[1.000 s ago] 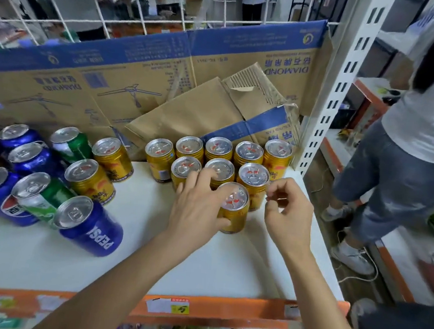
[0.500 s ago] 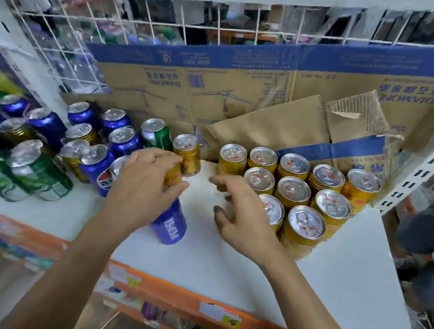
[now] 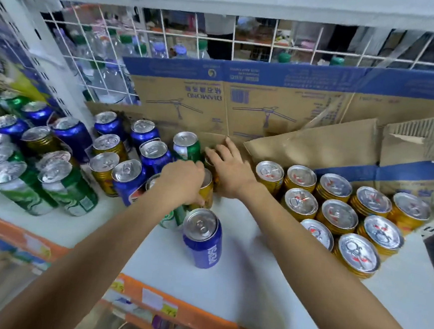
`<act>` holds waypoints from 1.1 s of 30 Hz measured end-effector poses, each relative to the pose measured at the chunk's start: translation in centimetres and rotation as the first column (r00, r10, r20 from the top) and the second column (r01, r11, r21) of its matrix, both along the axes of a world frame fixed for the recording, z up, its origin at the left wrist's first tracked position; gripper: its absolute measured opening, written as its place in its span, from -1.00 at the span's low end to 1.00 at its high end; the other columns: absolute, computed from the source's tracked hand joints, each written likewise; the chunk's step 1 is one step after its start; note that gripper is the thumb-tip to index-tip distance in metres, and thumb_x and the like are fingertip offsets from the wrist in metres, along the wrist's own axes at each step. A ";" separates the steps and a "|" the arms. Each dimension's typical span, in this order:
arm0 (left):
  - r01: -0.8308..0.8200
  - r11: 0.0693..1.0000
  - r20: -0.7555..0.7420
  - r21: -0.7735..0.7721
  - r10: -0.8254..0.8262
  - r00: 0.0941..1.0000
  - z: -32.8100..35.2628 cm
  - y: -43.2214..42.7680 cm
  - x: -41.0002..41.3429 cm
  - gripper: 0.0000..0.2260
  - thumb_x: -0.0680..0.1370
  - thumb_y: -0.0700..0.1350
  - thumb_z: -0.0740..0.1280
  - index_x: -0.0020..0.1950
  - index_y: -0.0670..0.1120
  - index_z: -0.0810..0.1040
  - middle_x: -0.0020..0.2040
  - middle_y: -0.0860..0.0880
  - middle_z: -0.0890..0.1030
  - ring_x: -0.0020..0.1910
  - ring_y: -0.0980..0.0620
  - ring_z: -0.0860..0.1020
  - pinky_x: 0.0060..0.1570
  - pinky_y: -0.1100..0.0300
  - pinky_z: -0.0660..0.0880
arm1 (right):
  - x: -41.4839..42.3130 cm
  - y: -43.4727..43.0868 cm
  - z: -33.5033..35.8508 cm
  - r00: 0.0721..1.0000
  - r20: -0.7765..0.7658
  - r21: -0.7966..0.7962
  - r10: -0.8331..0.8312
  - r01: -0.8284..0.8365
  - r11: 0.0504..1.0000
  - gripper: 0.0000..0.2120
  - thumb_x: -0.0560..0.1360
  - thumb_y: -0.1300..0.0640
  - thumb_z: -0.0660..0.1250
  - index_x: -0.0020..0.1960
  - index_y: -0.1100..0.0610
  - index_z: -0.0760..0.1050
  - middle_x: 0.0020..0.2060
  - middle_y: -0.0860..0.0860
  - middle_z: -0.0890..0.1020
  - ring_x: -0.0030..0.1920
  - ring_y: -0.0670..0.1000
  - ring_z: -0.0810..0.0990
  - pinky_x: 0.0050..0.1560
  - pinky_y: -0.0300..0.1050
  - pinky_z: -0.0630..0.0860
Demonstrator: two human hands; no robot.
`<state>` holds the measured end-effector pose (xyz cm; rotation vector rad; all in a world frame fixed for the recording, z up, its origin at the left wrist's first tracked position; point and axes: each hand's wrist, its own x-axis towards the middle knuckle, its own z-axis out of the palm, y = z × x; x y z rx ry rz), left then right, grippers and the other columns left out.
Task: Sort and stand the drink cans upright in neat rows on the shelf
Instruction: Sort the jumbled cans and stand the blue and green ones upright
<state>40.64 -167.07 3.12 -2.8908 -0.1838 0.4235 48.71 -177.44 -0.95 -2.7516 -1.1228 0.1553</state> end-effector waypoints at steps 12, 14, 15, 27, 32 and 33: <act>0.159 0.981 0.044 -0.111 -0.154 0.987 0.2 -0.1 0.5 -0.33 0.24 0.34 0.47 0.14 -0.06 0.42 0.04 -0.07 0.56 0.01 -0.08 0.52 -0.21 0.10 0.42 | -3.7 -4.4 5.2 0.990 0.117 -0.356 0.075 -0.029 0.934 -0.47 0.40 0.01 0.41 0.34 -0.03 0.38 0.22 0.09 0.40 0.28 0.13 0.34 0.21 0.04 0.34; 0.182 0.975 0.032 -0.128 -0.179 0.983 0.5 -0.9 0.5 -0.33 0.24 0.35 0.47 0.14 -0.06 0.43 0.03 -0.07 0.55 -0.02 -0.08 0.52 -0.21 0.09 0.43 | -4.5 -5.8 5.6 0.989 0.115 -0.389 0.095 -0.043 0.920 -0.41 0.38 -0.01 0.44 0.36 -0.03 0.35 0.24 0.07 0.39 0.30 0.11 0.31 0.22 0.04 0.32; 0.202 0.969 0.024 -0.140 -0.200 0.979 0.6 -1.4 0.5 -0.33 0.23 0.35 0.47 0.12 -0.05 0.44 0.02 -0.07 0.56 -0.04 -0.08 0.52 -0.21 0.08 0.45 | -4.6 -6.5 5.7 0.988 0.124 -0.392 0.089 -0.034 0.919 -0.40 0.38 -0.01 0.43 0.38 -0.02 0.33 0.25 0.07 0.38 0.31 0.12 0.30 0.23 0.04 0.32; 0.405 0.873 -0.064 -0.271 -0.436 0.898 2.1 -7.3 -0.8 -0.48 0.30 0.26 0.48 0.05 -0.08 0.51 -0.06 -0.04 0.57 -0.12 0.01 0.50 -0.19 0.12 0.47 | -3.5 -11.5 4.0 0.993 -0.087 -0.025 -0.073 0.071 0.997 -0.30 0.38 0.08 0.44 0.43 0.06 0.22 0.26 0.14 0.30 0.27 0.16 0.32 0.28 -0.06 0.32; 0.345 0.832 0.031 -0.434 -0.369 0.929 0.6 -9.8 -1.8 -0.38 0.31 0.11 0.54 0.20 -0.08 0.34 0.11 -0.06 0.47 0.02 -0.04 0.46 -0.05 0.12 0.45 | -4.5 -13.6 4.9 0.987 -0.095 0.140 -0.132 0.145 0.979 -0.45 0.43 0.20 0.34 0.39 0.05 0.32 0.19 0.11 0.43 0.23 0.11 0.40 0.15 -0.12 0.35; 0.334 0.825 0.061 -0.456 -0.346 0.936 0.5 -9.9 -1.9 -0.37 0.31 0.08 0.55 0.22 -0.09 0.31 0.14 -0.07 0.44 0.06 -0.06 0.46 -0.02 0.11 0.44 | -4.8 -13.7 4.9 0.987 -0.092 0.162 -0.133 0.146 0.976 -0.49 0.43 0.21 0.33 0.37 0.05 0.35 0.16 0.11 0.47 0.21 0.12 0.41 0.13 -0.08 0.38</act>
